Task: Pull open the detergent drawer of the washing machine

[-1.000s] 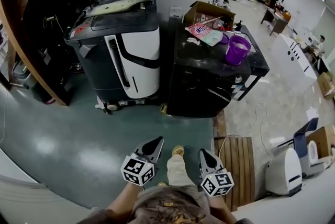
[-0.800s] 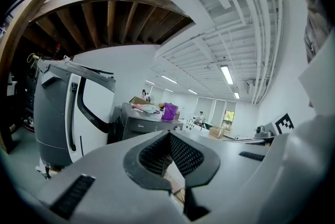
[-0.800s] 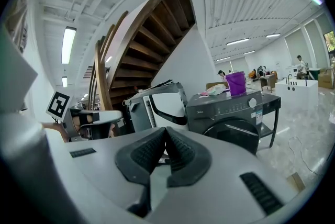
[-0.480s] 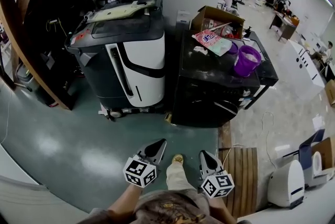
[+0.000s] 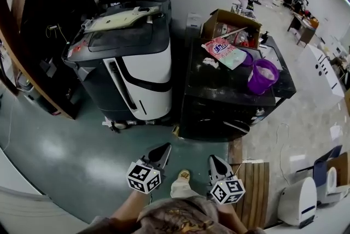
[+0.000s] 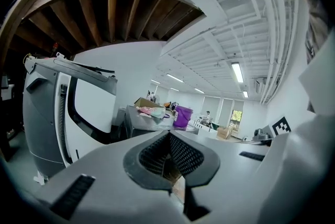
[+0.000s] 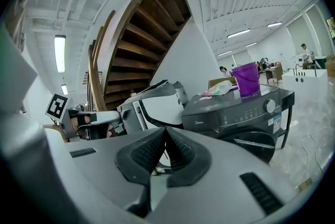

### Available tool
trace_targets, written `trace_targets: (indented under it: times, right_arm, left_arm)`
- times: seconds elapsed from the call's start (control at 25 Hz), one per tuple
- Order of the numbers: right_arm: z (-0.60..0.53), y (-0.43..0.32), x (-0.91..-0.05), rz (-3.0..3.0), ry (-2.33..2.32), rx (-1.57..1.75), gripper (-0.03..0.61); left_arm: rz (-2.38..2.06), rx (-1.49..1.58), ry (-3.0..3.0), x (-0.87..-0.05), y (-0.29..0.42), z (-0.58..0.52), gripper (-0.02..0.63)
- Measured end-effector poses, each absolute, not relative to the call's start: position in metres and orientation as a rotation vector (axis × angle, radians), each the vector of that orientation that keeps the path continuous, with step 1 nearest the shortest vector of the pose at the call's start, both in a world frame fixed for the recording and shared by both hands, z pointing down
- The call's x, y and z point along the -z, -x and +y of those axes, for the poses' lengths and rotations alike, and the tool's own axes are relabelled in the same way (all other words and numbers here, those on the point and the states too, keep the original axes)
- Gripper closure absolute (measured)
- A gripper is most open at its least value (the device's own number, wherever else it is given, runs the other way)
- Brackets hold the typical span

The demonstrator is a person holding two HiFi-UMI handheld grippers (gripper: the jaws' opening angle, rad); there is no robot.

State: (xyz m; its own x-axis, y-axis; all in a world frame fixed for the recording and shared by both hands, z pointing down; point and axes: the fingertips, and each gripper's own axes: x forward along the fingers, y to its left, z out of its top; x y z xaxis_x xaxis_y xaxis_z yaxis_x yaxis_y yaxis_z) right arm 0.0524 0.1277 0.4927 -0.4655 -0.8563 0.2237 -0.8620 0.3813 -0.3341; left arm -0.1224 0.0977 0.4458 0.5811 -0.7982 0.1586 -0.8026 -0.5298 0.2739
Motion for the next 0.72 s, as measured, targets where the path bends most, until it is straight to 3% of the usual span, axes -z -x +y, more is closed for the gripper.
trace_targets:
  times: [0.72]
  right_arm:
    - [-0.012,-0.079,-0.504,-2.661,-1.518,-0.733,0.575]
  left_arm:
    - [-1.388,-0.084,-2.469,-0.442,0.094,-0.022,0.592]
